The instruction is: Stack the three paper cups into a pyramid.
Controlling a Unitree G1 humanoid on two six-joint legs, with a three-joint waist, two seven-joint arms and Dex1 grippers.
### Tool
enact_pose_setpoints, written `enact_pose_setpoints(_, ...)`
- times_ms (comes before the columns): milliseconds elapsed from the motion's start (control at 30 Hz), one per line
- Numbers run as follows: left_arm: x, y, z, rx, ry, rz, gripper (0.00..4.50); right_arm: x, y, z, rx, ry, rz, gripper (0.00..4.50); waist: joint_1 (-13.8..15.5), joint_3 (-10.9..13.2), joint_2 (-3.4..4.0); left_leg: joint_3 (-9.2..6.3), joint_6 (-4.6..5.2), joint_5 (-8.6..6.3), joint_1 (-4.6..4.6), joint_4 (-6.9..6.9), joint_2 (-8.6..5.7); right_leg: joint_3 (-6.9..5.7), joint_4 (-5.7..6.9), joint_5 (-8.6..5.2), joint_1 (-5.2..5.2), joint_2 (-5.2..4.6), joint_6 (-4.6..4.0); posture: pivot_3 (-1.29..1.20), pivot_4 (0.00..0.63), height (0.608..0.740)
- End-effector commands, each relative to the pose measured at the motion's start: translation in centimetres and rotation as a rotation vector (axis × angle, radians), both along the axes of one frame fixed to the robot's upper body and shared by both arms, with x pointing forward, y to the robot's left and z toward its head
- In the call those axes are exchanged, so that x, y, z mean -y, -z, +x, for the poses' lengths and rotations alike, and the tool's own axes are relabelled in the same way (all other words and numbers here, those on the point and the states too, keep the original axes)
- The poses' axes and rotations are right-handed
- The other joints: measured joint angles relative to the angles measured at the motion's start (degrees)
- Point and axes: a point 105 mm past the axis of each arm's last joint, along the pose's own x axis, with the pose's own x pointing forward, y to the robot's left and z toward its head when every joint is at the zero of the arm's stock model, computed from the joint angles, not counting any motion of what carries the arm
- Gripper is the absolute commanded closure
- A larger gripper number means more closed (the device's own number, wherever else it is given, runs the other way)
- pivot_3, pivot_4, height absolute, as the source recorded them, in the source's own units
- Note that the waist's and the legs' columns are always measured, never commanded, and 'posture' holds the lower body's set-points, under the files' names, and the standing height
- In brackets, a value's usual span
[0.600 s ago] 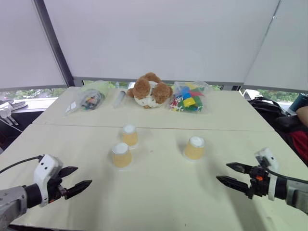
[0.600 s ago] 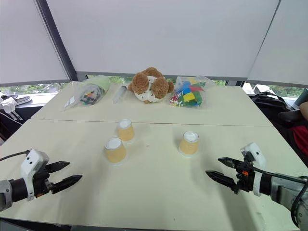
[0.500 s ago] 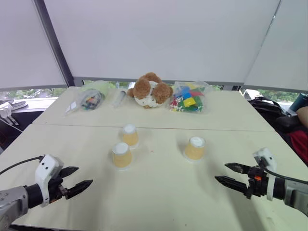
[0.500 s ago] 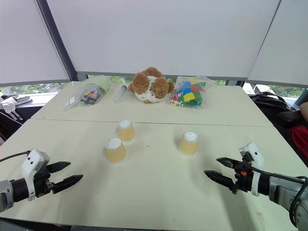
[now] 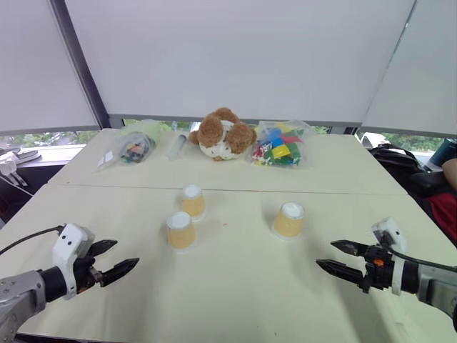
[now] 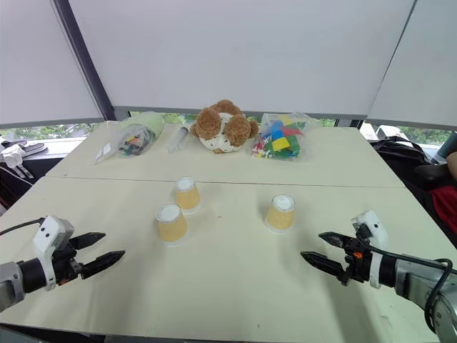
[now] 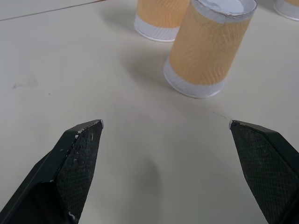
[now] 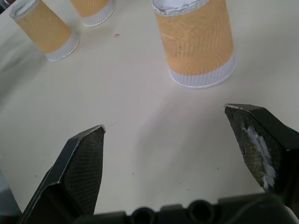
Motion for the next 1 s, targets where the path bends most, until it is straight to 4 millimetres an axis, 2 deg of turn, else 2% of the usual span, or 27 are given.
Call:
enact_pose_setpoints(33,-0.2,-0.7,0.3,0.032,-0.002,0.021,0.0,0.1,-0.7,0.3,0.046,0.004,-0.004,0.07,0.0,0.0,0.0,0.0,0.0,0.0,0.0,0.0,0.0,0.0,0.0,0.0,0.0,0.0,0.0,0.0,0.15,0.74)
enact_pose_setpoints(167,-0.4,-1.2,0.7,0.057,0.002,0.039,0.0,0.3,-0.9,0.6,0.051,0.004,-0.02,0.07,0.0,0.0,-0.01,0.01,0.0,0.0,0.0,0.0,-0.01,0.0,0.0,0.0,0.0,0.0,0.0,0.0,0.15,0.74)
enact_pose_setpoints(300,0.8,-2.3,1.2,0.074,0.083,0.054,0.0,-0.5,-2.4,0.4,0.054,-0.046,-0.007,0.07,0.1,0.0,-0.01,0.01,0.0,0.0,-0.01,0.0,-0.01,0.0,0.0,0.0,-0.01,0.0,0.0,0.0,0.15,0.74)
enact_pose_setpoints(367,2.1,-3.1,1.8,0.094,0.153,0.073,0.0,-1.7,-3.6,0.0,0.052,-0.104,0.007,0.07,0.2,0.0,0.0,0.01,0.0,0.0,0.0,0.0,-0.01,0.0,0.0,0.0,-0.01,-0.02,0.0,0.0,0.15,0.74)
enact_pose_setpoints(467,4.6,-3.9,3.9,0.148,0.27,0.086,0.0,-4.2,-5.3,-0.5,0.061,-0.199,0.033,0.07,0.3,0.0,0.0,0.01,0.0,0.0,-0.01,0.0,-0.02,-0.01,0.01,0.01,0.01,0.01,0.0,0.0,0.15,0.74)
enact_pose_setpoints(567,6.4,-3.7,5.5,0.168,0.344,0.087,0.0,-5.6,-5.8,-1.1,0.064,-0.242,0.022,0.07,0.3,0.0,-0.01,0.03,-0.01,0.01,-0.02,0.0,-0.04,-0.01,0.0,0.09,0.01,0.05,0.16,0.0,0.15,0.74)
enact_pose_setpoints(700,8.0,-2.8,7.0,0.175,0.419,0.095,0.0,-6.2,-6.2,-1.5,0.077,-0.253,0.013,0.07,0.1,0.0,-0.02,0.05,0.0,0.01,-0.09,-0.16,-0.05,0.0,-0.04,0.11,-0.1,0.08,0.23,0.0,0.15,0.74)
enact_pose_setpoints(933,9.6,-1.8,9.1,0.192,0.46,0.084,0.0,-6.6,-6.4,-1.9,0.095,-0.241,0.015,0.07,0.2,0.0,-0.02,-0.01,0.0,0.02,-0.1,-0.16,-0.01,-0.01,0.01,0.11,-0.12,0.2,0.23,0.0,0.15,0.74)
enact_pose_setpoints(1000,9.7,-1.8,9.5,0.203,0.455,0.071,0.56,-6.6,-6.4,-1.9,0.099,-0.235,0.015,0.0,0.2,0.0,-0.03,0.0,0.01,0.02,-0.1,-0.14,-0.01,-0.01,0.01,0.11,-0.1,0.19,0.24,0.0,0.15,0.74)
